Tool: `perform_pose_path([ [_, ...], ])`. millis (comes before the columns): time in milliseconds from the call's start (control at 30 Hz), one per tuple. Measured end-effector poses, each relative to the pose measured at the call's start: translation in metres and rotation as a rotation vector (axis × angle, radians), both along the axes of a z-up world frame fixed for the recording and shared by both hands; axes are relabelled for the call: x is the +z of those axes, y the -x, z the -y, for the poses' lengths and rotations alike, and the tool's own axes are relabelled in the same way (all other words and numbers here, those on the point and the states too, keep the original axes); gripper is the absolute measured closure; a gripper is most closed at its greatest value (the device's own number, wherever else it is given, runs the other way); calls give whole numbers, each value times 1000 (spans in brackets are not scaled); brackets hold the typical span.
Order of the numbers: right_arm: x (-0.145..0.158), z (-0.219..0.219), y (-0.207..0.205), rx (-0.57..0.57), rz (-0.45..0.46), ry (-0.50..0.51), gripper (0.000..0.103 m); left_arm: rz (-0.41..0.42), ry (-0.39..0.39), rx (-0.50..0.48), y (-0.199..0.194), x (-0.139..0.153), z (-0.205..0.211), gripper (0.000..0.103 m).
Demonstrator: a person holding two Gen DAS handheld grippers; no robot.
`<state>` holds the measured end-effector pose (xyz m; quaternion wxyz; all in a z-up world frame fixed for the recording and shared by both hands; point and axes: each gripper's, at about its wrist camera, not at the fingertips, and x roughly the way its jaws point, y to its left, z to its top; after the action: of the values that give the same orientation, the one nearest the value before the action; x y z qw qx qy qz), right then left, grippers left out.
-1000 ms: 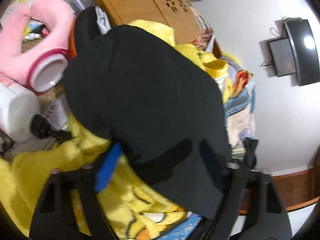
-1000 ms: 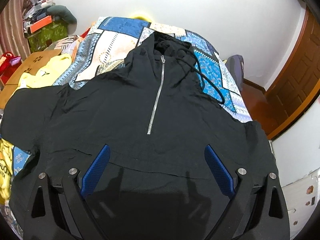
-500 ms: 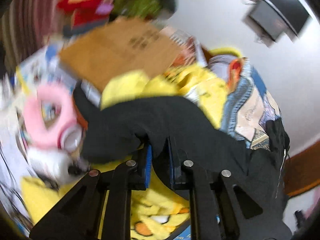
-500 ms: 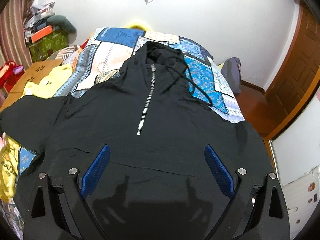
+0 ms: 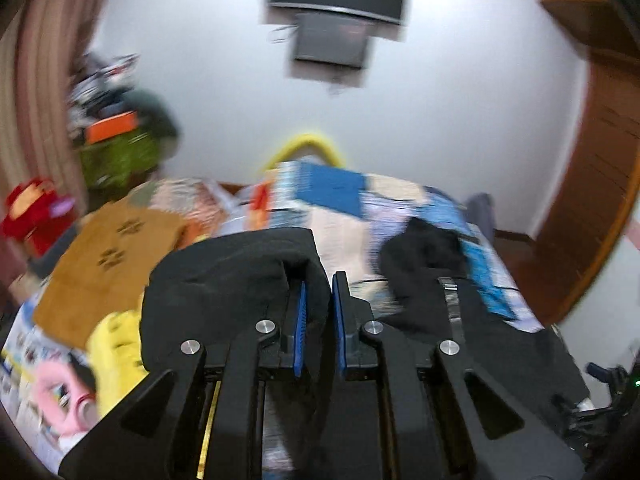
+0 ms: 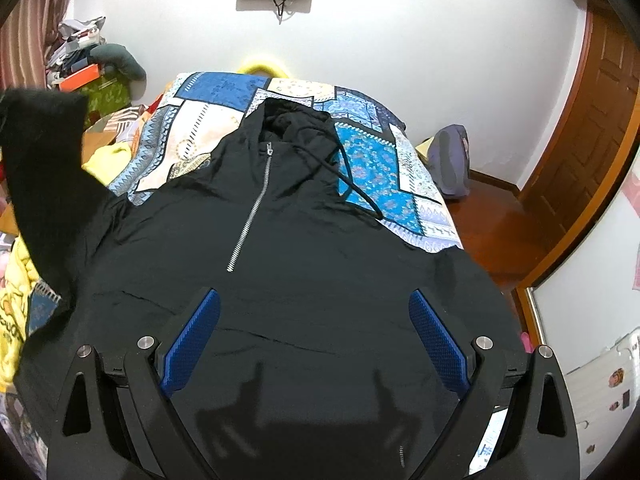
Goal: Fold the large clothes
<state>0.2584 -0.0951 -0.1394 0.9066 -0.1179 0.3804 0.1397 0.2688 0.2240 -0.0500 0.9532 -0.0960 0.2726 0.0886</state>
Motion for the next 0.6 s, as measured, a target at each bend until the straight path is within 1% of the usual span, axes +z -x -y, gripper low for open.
perform_pose_path([
  [67, -4, 6, 2, 5, -6, 12, 9, -10, -3, -69, -18, -1, 34, 92],
  [200, -10, 21, 6, -5, -11, 40, 9, -75, 20, -186, -48, -25, 86, 92],
  [300, -16, 34, 7, -25, -30, 39, 9, -159, 49, -274, -64, -57, 121, 92],
  [333, -17, 38, 7, -31, -35, 36, 9, -177, 56, -290, -65, -65, 131, 92],
  [467, -21, 51, 7, -54, -39, 32, 9, -293, 92, -377, -71, -108, 171, 92],
  [500, -21, 53, 6, -57, -43, 31, 9, -321, 77, -398, -71, -119, 181, 92],
  [600, -22, 57, 8, -60, -51, 33, 9, -357, 22, -446, -60, -136, 211, 92],
])
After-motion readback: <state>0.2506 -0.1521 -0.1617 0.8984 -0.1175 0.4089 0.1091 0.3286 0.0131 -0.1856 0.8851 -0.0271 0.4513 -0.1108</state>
